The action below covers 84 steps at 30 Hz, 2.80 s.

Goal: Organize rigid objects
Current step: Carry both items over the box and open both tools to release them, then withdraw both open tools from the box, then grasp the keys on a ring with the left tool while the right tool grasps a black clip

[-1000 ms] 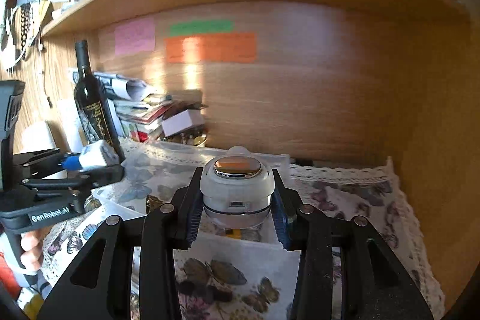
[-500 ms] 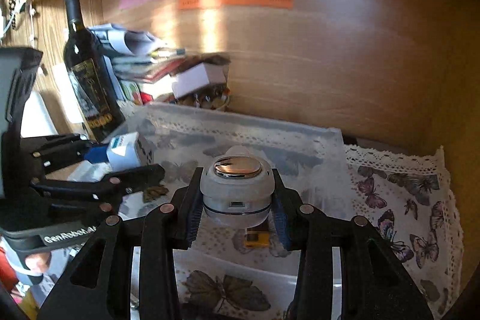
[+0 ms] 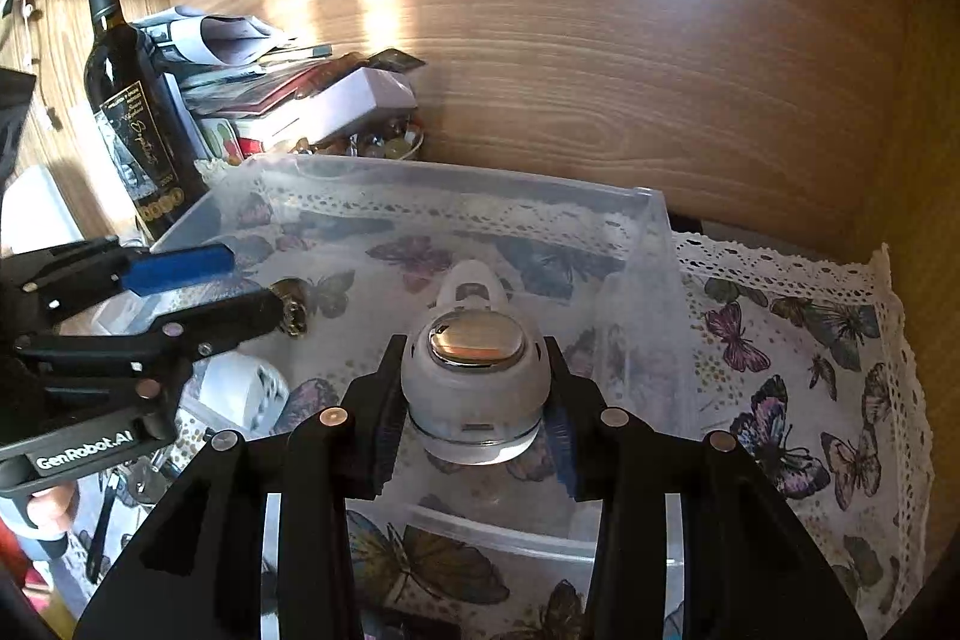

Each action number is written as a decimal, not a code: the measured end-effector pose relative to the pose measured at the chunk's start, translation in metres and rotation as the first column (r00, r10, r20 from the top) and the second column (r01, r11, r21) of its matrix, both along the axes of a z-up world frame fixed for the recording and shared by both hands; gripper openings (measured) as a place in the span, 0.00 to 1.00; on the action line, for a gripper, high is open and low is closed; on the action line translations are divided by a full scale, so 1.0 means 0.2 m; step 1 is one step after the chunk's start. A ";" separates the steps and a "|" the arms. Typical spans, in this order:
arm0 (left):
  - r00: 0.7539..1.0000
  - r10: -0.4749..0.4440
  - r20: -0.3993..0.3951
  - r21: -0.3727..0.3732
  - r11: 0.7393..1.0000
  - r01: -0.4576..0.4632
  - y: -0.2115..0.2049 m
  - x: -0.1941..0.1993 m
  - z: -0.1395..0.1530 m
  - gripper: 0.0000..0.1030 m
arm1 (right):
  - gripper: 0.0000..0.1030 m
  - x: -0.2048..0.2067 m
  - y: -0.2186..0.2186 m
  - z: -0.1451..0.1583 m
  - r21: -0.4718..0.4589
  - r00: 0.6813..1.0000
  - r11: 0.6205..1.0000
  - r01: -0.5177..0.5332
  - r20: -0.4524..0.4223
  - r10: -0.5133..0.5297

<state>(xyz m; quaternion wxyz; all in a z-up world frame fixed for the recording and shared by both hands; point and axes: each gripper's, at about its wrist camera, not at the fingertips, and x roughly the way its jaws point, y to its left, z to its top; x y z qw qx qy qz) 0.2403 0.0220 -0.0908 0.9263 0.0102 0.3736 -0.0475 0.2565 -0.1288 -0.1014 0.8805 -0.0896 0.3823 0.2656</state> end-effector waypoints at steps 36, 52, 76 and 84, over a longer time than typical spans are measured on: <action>0.989 0.086 0.117 0.008 0.996 -0.087 0.16 -0.64 0.10 0.98 | 0.88 -0.49 -0.19 0.18 0.067 0.987 0.997 0.033 0.155 -0.043; 0.995 -0.009 -0.098 0.000 1.000 0.009 0.08 -0.54 -0.19 0.57 | 0.86 -0.48 -0.28 -0.09 0.011 0.999 0.999 0.044 -0.032 -0.044; 0.996 -0.022 -0.085 -0.082 0.996 0.015 0.18 -0.56 -0.17 0.21 | 0.08 -0.37 -0.19 -0.16 0.014 0.991 1.000 0.022 -0.130 -0.020; 0.999 0.021 -0.037 -0.088 0.996 -0.024 0.26 -0.59 -0.08 0.21 | 0.09 -0.41 -0.21 -0.07 0.026 0.997 0.999 0.020 -0.078 -0.018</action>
